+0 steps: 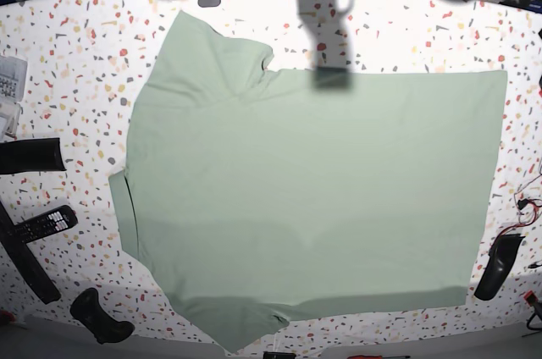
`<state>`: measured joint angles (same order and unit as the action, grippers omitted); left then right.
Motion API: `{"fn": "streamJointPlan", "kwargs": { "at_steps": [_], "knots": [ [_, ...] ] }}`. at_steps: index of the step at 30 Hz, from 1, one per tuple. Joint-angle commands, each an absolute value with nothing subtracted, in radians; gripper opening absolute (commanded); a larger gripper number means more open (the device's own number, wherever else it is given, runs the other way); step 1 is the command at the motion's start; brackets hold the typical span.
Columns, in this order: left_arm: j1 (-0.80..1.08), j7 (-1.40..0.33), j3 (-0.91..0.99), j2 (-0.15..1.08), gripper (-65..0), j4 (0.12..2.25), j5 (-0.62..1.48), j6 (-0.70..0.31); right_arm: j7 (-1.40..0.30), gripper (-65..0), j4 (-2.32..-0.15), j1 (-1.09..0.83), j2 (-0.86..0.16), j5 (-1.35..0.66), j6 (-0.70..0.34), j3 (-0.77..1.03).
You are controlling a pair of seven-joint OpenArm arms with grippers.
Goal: Fold the T-shirt properly
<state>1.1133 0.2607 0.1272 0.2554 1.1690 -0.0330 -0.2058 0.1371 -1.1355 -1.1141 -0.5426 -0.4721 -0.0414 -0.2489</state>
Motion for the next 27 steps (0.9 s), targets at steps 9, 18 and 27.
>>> {"fn": "streamJointPlan", "kwargs": {
  "at_steps": [9,18,27],
  "knots": [
    [1.309,0.223,0.157,0.283,-20.4,1.521,0.170,-0.205,0.036,-42.5,-1.509,-1.309,-0.548,-0.472,-0.061,0.056],
    [1.309,0.138,0.286,0.283,-20.4,1.761,0.241,-0.205,-0.056,-42.5,-1.757,-1.309,-0.548,-0.472,-0.142,0.244],
    [1.278,-0.119,0.367,0.283,-20.4,1.956,0.387,-0.206,-0.057,-42.6,-1.962,-1.309,-0.548,-0.472,-0.143,0.425]
  ]
}}
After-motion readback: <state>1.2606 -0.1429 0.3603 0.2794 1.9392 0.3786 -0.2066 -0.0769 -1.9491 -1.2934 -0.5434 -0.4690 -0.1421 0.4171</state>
